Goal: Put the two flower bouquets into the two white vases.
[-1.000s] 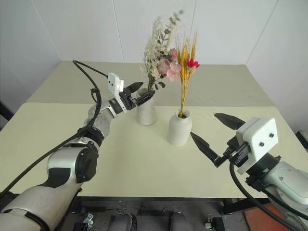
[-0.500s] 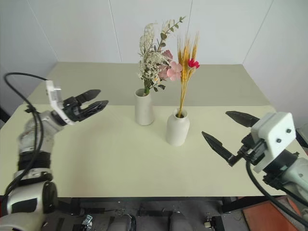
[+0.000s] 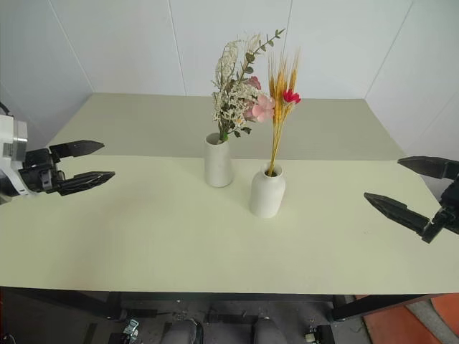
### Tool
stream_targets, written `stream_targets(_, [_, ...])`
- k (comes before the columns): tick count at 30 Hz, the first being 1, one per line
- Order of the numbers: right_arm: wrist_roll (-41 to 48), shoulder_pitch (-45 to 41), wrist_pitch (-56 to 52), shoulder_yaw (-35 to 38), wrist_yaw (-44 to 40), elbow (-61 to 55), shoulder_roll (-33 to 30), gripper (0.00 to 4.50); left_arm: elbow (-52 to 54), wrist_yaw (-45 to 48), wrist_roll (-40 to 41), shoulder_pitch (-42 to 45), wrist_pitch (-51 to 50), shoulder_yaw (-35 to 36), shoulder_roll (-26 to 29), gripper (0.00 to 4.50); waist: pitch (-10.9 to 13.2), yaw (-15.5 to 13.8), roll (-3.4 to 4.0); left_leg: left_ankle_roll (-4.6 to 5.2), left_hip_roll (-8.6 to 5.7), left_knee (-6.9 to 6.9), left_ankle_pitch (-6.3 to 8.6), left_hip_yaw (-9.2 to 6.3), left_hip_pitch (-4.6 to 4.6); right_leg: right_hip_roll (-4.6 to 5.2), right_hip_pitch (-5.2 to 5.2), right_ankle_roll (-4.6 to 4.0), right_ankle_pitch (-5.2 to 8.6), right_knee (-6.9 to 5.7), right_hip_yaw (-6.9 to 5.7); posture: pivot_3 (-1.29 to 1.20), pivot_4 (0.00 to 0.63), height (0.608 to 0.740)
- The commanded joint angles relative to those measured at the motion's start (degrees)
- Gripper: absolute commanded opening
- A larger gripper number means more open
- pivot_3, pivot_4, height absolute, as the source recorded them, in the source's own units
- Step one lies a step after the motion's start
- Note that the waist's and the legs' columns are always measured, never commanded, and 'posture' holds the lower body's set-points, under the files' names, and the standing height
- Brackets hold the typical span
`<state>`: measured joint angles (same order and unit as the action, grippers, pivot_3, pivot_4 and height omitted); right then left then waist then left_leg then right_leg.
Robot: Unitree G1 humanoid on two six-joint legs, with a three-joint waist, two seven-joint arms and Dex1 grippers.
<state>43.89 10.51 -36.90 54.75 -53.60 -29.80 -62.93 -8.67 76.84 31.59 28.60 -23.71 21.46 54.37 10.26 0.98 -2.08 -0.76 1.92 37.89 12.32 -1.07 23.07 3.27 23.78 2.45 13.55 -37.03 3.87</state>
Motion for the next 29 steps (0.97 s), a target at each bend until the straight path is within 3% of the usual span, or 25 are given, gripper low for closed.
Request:
stream_targets(1, [-1.01,-0.73,-0.81,2.48,-0.93,0.25,-1.06,4.50,0.76,-0.45,0.50,0.03,1.72,1.27,1.29,4.46,0.00,0.00,0.00,0.00,0.00,0.00,0.00,0.00,0.02,0.00,0.02,0.00,0.00,0.00,0.00,0.00,0.150,0.740])
stream_targets(18, [-4.35,5.27,-3.52,7.96,-1.87,-5.41,4.61,4.50,-5.29,1.10,-2.47,6.75,6.39,-3.73,1.70,4.46,-0.01,-0.14,-0.01,0.00,-0.02,0.00,0.00,0.01,0.14,0.00,0.13,0.01,0.00,0.00,0.00,0.00,0.150,0.740])
stream_targets(29, [-5.55,6.15,-2.55,5.01,0.70,-7.42,8.32,4.50,-6.03,2.14,-2.20,9.52,5.30,-5.24,3.47,4.46,-0.03,0.01,-0.05,0.00,-0.01,0.00,0.00,0.02,0.17,-0.01,0.18,0.01,0.00,-0.01,0.02,0.00,0.150,0.740])
